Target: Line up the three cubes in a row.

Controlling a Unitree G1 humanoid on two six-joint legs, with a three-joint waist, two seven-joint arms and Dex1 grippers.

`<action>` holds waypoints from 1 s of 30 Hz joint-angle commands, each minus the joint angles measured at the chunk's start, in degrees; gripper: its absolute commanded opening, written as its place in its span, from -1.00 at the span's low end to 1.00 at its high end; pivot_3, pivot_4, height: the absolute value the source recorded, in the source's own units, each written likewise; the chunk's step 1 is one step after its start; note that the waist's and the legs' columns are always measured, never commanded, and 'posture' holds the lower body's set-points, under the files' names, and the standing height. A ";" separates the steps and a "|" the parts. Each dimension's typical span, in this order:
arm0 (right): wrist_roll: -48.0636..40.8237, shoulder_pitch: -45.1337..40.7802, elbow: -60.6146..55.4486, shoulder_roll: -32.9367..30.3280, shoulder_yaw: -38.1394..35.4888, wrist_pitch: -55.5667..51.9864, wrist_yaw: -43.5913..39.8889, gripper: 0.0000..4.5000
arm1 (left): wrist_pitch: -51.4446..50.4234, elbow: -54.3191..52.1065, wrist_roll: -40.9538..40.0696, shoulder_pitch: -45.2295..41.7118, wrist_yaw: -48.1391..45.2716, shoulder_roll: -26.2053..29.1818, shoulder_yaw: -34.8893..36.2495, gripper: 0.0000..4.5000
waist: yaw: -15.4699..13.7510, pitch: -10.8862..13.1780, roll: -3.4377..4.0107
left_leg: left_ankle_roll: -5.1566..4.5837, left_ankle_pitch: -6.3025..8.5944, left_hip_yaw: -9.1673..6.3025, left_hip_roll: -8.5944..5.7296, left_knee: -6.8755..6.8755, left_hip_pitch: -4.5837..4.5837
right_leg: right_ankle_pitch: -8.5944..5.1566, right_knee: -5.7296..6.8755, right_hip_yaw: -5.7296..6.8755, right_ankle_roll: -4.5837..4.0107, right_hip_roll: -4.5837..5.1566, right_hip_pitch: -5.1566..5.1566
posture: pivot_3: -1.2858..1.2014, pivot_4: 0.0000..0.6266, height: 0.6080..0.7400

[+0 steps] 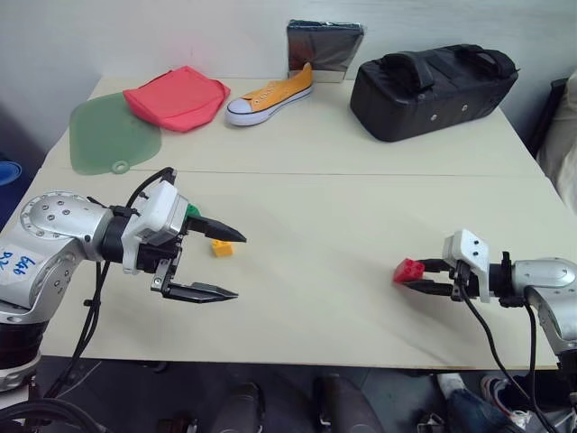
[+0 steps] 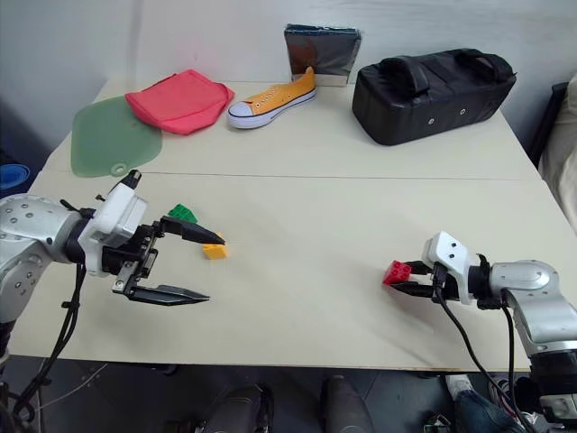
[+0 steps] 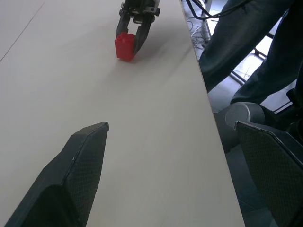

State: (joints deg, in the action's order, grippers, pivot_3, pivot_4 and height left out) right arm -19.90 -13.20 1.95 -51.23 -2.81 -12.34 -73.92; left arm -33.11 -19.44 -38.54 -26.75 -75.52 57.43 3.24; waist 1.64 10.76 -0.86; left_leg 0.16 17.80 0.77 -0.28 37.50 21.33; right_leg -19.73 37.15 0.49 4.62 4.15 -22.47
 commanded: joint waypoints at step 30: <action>5.19 3.01 -16.01 3.16 9.44 1.06 3.82 0.69 | 3.78 -0.40 1.48 0.54 -4.11 0.83 -0.42 1.00 | -0.21 0.00 -0.02 | -0.03 0.02 -0.09 0.01 0.23 0.08 | 0.00 0.07 0.03 0.00 0.00 0.02 | 0.03 -0.52 1.00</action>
State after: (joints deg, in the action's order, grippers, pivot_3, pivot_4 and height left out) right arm -13.03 -10.29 -12.87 -46.98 8.58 -11.39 -69.57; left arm -30.06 -19.66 -37.57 -25.98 -79.66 58.50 2.16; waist 1.42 10.76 -0.88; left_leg 0.13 17.82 0.68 -0.27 37.74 21.41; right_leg -19.73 37.23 0.52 4.63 4.14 -22.45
